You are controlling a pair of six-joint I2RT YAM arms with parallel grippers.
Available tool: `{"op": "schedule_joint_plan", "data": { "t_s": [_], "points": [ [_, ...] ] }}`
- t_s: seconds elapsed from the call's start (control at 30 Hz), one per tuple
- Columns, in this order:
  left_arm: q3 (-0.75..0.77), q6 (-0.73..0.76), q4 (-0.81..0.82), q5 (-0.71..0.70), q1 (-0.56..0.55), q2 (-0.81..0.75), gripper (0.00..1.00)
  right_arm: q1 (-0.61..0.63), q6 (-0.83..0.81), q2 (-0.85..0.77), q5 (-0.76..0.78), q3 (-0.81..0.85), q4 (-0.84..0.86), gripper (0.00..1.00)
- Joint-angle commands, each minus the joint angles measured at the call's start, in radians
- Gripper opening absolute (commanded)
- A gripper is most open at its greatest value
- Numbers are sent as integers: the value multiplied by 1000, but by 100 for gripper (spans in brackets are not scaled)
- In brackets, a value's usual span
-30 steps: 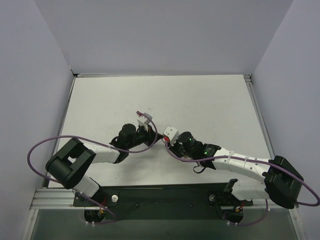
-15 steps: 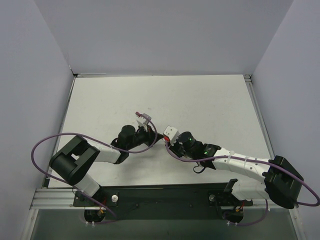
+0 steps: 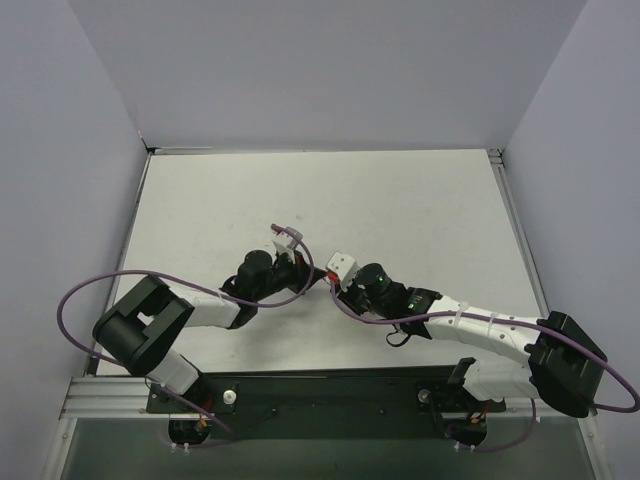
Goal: Fold the paper box
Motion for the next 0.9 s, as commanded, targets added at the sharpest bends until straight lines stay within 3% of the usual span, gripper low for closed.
{"op": "schedule_joint_plan", "data": {
  "t_s": [0.0,0.1,0.27,0.43,0.5,0.7,0.8,0.87],
  "points": [
    [0,57,-461,-152,-10,-5,0,14,67,-24,-81,-12,-84,34],
    [41,59,-545,-169,-22,-39,0,13,87,-27,-70,-12,-83,42],
    [113,67,-692,-196,-28,-97,0,11,84,23,-70,-15,-41,43],
    [153,88,-794,-193,-30,-168,0,10,81,45,-98,-12,2,52],
    [167,90,-824,-192,-30,-188,0,8,78,51,-101,-4,5,49],
    [193,99,-953,-199,-21,-324,1,-2,69,55,-122,-4,16,26],
    [207,94,-1007,-209,4,-407,15,-3,67,40,-145,-19,74,24],
    [204,88,-1021,-196,31,-458,19,-4,67,43,-164,-24,127,24]
  ]
}}
